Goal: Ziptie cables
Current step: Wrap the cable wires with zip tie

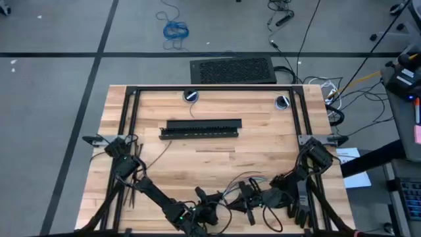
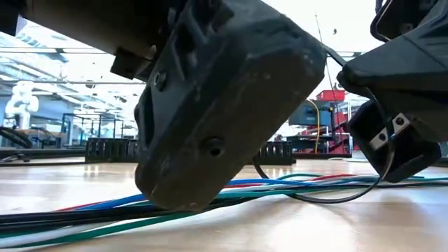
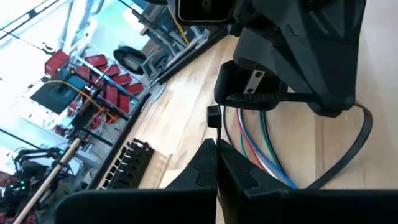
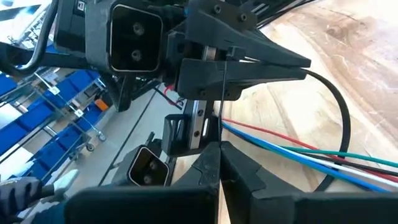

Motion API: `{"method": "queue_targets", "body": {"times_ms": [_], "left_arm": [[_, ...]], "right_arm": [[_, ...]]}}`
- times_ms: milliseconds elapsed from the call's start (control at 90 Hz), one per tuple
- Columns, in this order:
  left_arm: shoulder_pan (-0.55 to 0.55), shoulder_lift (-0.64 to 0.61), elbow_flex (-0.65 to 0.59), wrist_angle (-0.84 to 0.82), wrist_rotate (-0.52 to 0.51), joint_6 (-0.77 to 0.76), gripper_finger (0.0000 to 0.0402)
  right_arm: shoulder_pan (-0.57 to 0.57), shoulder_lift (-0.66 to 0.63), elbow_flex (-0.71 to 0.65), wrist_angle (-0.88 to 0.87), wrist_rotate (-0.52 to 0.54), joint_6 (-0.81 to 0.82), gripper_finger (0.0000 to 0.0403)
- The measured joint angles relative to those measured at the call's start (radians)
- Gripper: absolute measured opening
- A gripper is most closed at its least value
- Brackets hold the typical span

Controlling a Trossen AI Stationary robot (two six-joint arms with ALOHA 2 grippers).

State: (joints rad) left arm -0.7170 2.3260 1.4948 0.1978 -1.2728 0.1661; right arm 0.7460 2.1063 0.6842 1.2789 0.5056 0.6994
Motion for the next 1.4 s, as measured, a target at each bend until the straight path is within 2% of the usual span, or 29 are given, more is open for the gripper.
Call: {"method": "queue_targets", "body": {"times_ms": [633, 878, 967, 1122, 1400], "left_arm": [[0.005, 0.000, 0.000, -0.014, 0.014, 0.005, 0.0000], [0.020, 0.000, 0.000, -0.085, 0.090, 0.005, 0.0000], [0.023, 0.000, 0.000, -0.080, 0.100, 0.004, 0.0000], [0.026, 0.000, -0.001, -0.021, 0.188, -0.004, 0.0000], [0.019, 0.002, -0.002, -0.023, 0.187, -0.008, 0.0000]], "right_arm": [[-0.021, 0.000, 0.000, -0.009, -0.008, -0.003, 0.0000], [-0.042, 0.000, 0.000, 0.049, -0.015, -0.029, 0.0000], [-0.054, 0.000, 0.000, 0.051, -0.017, -0.031, 0.0000], [-0.084, 0.000, 0.000, 0.048, -0.041, -0.032, 0.0000], [-0.089, 0.000, 0.001, 0.016, -0.065, 0.010, 0.0000]]}}
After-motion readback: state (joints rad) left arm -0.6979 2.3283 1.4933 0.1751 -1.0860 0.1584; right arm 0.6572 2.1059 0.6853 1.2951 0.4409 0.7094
